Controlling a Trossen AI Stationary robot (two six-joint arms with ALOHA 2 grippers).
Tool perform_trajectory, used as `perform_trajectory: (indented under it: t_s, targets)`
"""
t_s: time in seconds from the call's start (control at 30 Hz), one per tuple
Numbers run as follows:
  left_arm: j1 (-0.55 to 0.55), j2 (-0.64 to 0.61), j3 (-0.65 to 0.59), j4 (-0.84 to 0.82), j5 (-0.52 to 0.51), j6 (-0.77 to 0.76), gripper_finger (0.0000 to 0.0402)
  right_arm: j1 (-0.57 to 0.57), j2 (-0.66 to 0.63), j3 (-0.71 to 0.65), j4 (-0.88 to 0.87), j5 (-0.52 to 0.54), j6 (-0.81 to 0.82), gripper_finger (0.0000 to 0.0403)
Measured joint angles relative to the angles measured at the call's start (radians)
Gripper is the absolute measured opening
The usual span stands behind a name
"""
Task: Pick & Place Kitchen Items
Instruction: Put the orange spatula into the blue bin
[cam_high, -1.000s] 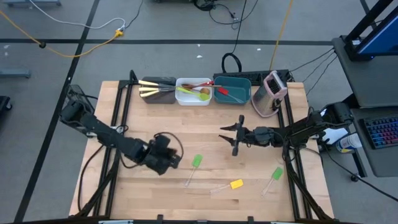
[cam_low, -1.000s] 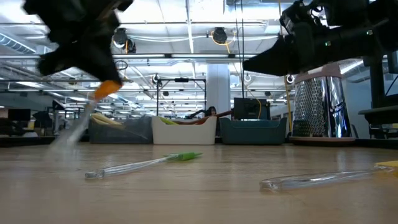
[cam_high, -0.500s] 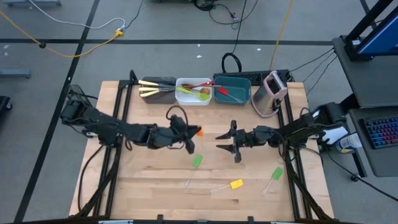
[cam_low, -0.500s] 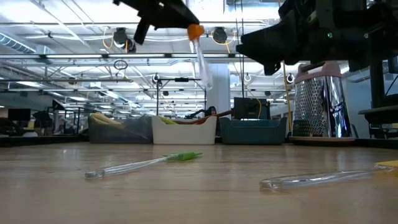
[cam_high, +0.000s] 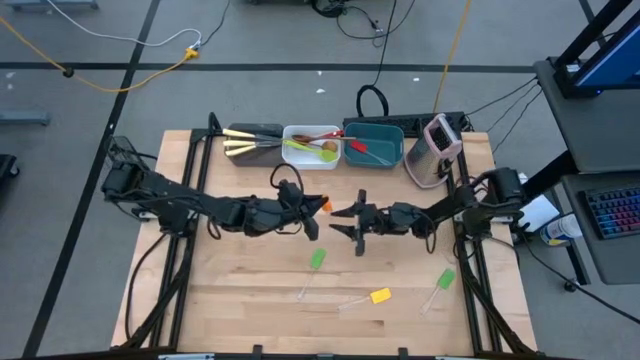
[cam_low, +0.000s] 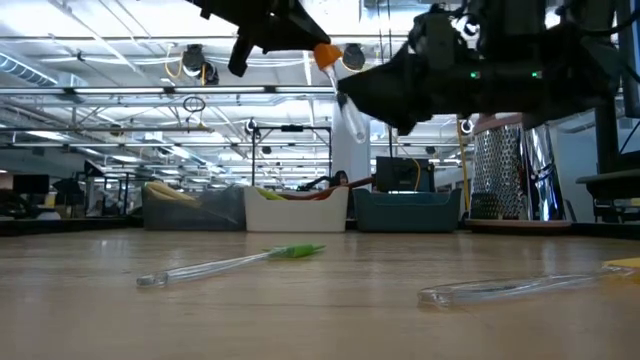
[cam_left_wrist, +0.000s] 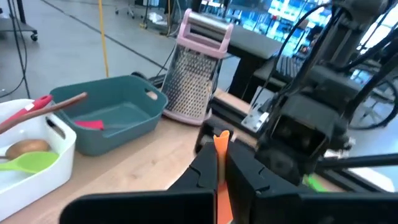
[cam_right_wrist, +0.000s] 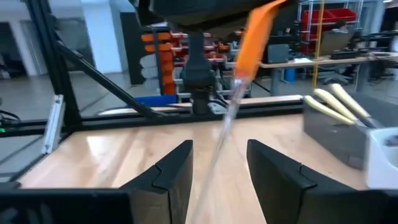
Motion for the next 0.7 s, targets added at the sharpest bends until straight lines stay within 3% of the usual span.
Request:
perform_trajectory:
  t_s: [0.17, 0.33, 0.6, 0.7]
  targets:
    - [0.000, 0.033, 0.000, 0.020, -0.001, -0.001, 0.0017, -0.001, 0.048, 0.035, 0.003, 0.000, 0.011, 0.0144]
    - [-0.001, 0.037, 0.000, 0.017, 0.000, -0.003, 0.0005, -0.001, 0.057, 0.042, 0.001, 0.001, -0.030, 0.0132]
    - [-0.007, 0.037, 0.000, 0.042, 0.014, 0.001, 0.0017, -0.003, 0.057, 0.041, -0.007, 0.013, -0.063, 0.0015]
    - [-0.007, 0.037, 0.000, 0.040, 0.053, -0.002, 0.0009, -0.003, 0.057, 0.041, -0.020, 0.026, -0.080, 0.0012]
